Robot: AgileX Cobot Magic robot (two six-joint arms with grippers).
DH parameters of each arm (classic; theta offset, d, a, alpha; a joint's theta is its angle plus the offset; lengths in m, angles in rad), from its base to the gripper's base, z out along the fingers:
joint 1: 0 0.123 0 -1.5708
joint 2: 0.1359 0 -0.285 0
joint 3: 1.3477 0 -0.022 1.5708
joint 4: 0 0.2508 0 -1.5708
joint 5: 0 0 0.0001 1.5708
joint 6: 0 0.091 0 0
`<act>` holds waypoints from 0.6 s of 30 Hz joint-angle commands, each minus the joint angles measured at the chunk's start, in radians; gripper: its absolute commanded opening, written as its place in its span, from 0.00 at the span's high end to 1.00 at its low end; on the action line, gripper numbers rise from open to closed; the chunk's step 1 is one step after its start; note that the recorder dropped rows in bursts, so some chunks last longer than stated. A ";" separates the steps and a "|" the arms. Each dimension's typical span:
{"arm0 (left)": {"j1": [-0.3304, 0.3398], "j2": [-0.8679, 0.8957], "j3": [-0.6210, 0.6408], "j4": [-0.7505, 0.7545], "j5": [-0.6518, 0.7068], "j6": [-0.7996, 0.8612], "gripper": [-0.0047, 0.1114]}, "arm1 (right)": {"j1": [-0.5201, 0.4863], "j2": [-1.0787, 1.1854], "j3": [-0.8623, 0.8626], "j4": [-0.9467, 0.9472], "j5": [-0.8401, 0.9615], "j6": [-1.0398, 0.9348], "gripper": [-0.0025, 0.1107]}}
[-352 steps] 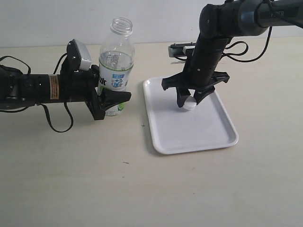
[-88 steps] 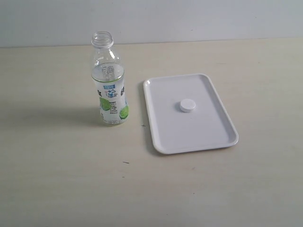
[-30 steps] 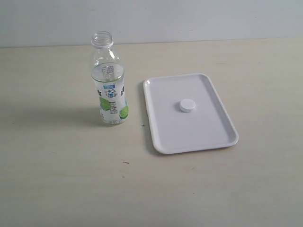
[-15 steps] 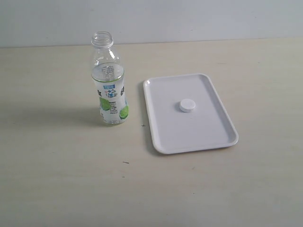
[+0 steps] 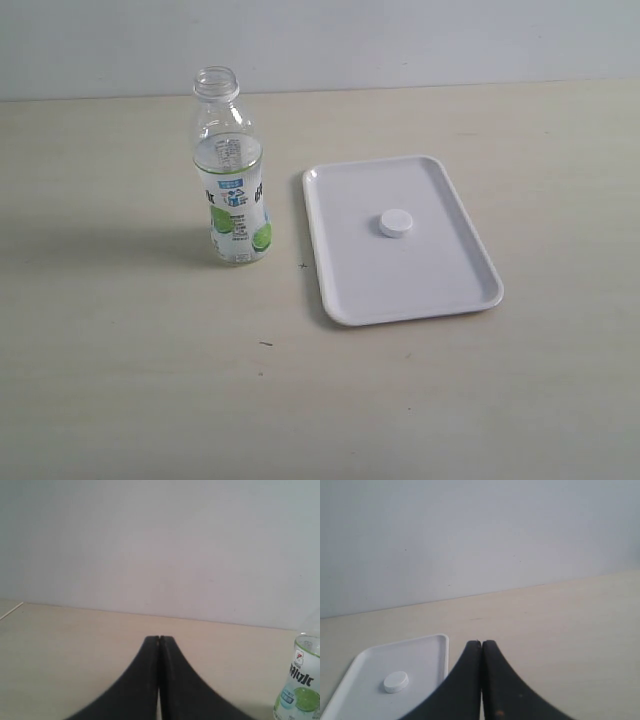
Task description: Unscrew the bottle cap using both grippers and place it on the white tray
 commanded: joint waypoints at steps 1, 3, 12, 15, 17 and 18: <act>-0.004 -0.006 0.003 -0.406 0.003 0.478 0.96 | -0.006 -0.006 0.005 -0.003 -0.001 -0.004 0.98; -0.004 -0.006 0.003 -0.491 0.003 0.585 0.96 | -0.006 -0.006 0.005 -0.003 -0.001 -0.004 0.98; -0.004 -0.006 0.003 -0.519 0.003 0.561 0.96 | -0.006 -0.006 0.005 -0.003 -0.001 -0.004 0.98; -0.004 -0.006 0.003 -0.516 0.003 0.519 0.96 | -0.006 -0.006 0.005 -0.003 -0.001 -0.004 0.98; -0.004 -0.006 0.003 -0.516 0.003 0.484 0.96 | -0.006 -0.006 0.005 -0.003 -0.001 -0.004 0.98; -0.004 -0.006 0.003 -0.516 0.003 0.474 0.96 | -0.006 -0.006 0.005 -0.003 -0.001 -0.004 0.98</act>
